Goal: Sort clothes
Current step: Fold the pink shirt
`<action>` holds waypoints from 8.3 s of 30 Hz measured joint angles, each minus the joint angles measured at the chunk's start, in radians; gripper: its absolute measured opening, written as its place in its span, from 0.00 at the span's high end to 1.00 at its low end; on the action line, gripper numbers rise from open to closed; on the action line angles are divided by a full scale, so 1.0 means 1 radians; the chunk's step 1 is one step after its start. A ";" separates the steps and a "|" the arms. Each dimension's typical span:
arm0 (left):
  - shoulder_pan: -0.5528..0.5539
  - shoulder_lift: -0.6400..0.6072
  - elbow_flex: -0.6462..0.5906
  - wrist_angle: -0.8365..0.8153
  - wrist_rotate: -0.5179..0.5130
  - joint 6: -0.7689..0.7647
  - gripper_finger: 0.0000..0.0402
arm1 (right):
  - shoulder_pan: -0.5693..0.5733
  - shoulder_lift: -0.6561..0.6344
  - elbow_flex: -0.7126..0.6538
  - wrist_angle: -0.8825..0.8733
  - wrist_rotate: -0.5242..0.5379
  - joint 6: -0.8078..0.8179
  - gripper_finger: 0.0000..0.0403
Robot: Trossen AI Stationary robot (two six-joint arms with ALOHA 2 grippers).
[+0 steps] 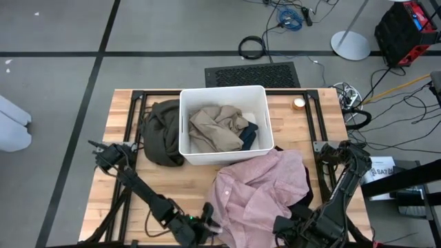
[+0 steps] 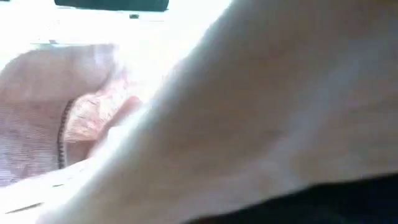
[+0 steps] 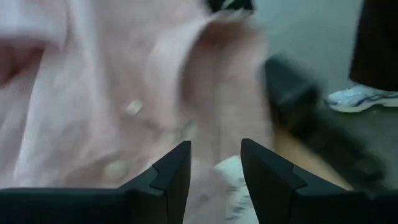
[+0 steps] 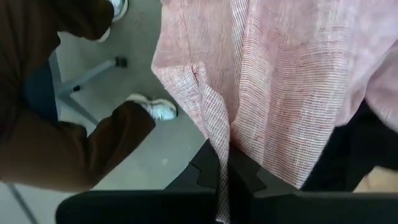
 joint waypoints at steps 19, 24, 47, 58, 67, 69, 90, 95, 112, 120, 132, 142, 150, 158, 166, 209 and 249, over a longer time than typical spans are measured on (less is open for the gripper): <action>0.012 -0.143 -0.060 -0.420 -0.159 0.180 0.63 | 0.101 -0.001 0.000 -0.066 -0.095 0.308 1.00; 0.028 -0.079 -0.061 -0.383 -0.179 0.343 0.63 | 0.100 -0.001 0.000 -0.048 -0.093 0.308 1.00; 0.143 0.036 -0.058 -0.143 -0.080 0.548 0.68 | 0.099 -0.002 0.000 -0.024 -0.092 0.316 1.00; 0.119 0.025 0.010 -0.130 -0.209 0.468 0.99 | 0.098 -0.002 0.000 0.004 -0.084 0.330 1.00; -0.035 -0.197 0.025 -0.128 -0.522 0.470 0.99 | 0.093 -0.004 0.000 0.247 0.194 0.097 1.00; -0.068 -0.262 0.025 -0.119 -0.579 0.470 0.99 | 0.082 -0.005 0.000 0.304 0.266 -0.015 1.00; -0.170 -0.801 0.178 0.642 -0.590 1.110 1.00 | 0.026 -0.320 0.000 1.214 0.825 -1.747 1.00; -0.152 -0.803 0.409 0.559 -0.448 1.182 1.00 | -0.054 -0.426 0.000 1.418 0.795 -2.048 1.00; -0.123 -0.731 0.769 0.199 -0.156 0.992 1.00 | -0.334 -0.573 0.000 1.423 0.302 -1.973 1.00; -0.152 -0.683 0.763 -0.094 -0.220 0.769 1.00 | -0.243 -0.545 0.000 1.220 0.308 -1.836 1.00; -0.373 -0.341 0.761 -0.207 -0.533 0.644 1.00 | 0.063 -0.271 0.000 1.173 0.639 -1.766 1.00; -0.511 -0.093 0.764 0.176 -0.948 0.826 1.00 | 0.215 -0.043 0.000 1.477 1.155 -1.944 1.00; -0.389 -0.157 0.668 -0.104 -1.112 0.646 1.00 | 0.120 -0.034 0.000 1.192 1.578 -1.691 1.00; -0.141 -0.344 0.467 -0.659 -0.980 0.068 1.00 | -0.017 -0.074 0.000 0.824 1.368 -1.352 1.00; -0.023 -0.519 0.208 -0.977 -0.724 -0.599 1.00 | -0.191 -0.102 0.000 0.177 0.930 -0.733 1.00; -0.141 -0.411 -0.148 -0.911 -0.031 -1.240 0.66 | -0.171 -0.120 -0.473 0.224 0.348 -0.106 0.42; -0.261 -1.010 -0.577 -1.126 -0.063 -2.045 0.51 | -0.089 -0.120 -0.473 0.409 0.533 -0.137 0.40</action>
